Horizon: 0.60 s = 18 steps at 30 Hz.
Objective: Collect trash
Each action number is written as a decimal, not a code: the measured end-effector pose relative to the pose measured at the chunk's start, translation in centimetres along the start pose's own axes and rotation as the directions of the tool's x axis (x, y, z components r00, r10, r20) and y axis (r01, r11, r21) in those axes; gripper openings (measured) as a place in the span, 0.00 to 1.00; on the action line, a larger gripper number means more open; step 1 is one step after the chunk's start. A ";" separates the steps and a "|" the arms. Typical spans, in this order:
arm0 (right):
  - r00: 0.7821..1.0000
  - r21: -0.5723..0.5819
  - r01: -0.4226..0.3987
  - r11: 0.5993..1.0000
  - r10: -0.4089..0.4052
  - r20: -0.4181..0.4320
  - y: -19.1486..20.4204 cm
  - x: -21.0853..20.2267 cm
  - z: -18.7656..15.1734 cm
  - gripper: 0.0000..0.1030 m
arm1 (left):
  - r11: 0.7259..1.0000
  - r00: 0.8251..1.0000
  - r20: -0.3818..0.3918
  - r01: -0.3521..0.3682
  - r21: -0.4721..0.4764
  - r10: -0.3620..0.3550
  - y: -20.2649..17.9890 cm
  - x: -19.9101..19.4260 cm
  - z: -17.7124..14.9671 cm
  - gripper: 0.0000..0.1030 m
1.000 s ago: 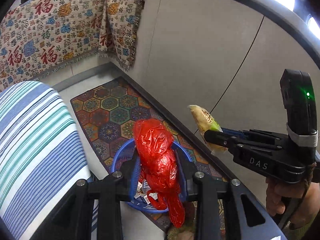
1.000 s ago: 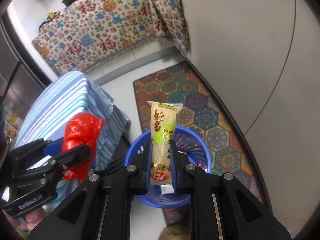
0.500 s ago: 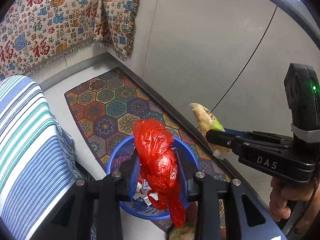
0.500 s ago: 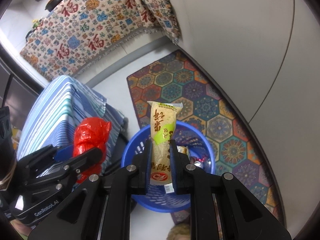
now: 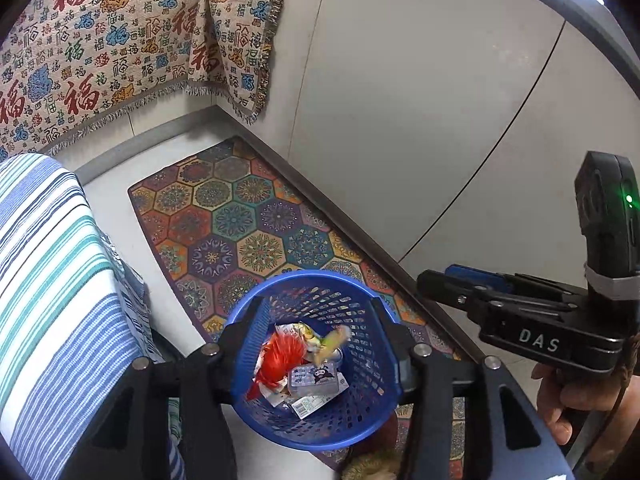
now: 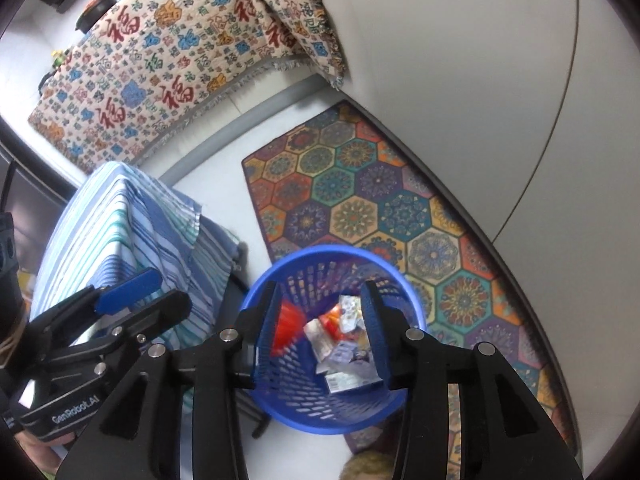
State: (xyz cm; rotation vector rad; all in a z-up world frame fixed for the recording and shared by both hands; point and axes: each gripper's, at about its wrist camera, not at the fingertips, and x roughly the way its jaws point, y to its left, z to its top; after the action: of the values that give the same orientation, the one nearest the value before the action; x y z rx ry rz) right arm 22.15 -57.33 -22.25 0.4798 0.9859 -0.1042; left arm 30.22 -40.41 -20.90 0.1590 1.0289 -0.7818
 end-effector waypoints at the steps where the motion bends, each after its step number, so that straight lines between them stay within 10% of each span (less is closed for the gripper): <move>1: 1.000 0.000 0.002 1.000 -0.002 0.004 0.0 -0.2 0.0 0.43 | 1.000 1.000 0.002 -0.003 -0.001 0.003 0.0 -0.1 0.1 0.50; 10: 0.997 0.020 0.050 0.999 -0.051 0.049 -0.6 -3.8 -0.6 0.97 | 0.997 0.995 0.068 -0.074 -0.012 0.075 -1.1 -4.0 -0.6 0.77; 14: 0.993 0.013 0.072 0.997 -0.073 0.096 -0.2 -7.8 -2.4 1.00 | 0.993 0.992 0.072 -0.110 0.029 0.108 -2.9 -7.7 -1.8 1.00; 18: 0.985 0.030 0.099 0.995 -0.103 0.142 0.2 -11.7 -4.5 1.00 | 0.983 0.975 0.139 -0.177 0.037 0.171 -4.6 -11.7 -3.7 1.00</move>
State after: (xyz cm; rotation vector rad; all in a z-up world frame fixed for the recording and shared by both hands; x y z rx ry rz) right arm 12.19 -56.68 -14.60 0.4367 0.8684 -0.2381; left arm 21.34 -36.08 -12.28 0.2326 0.8551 -0.6496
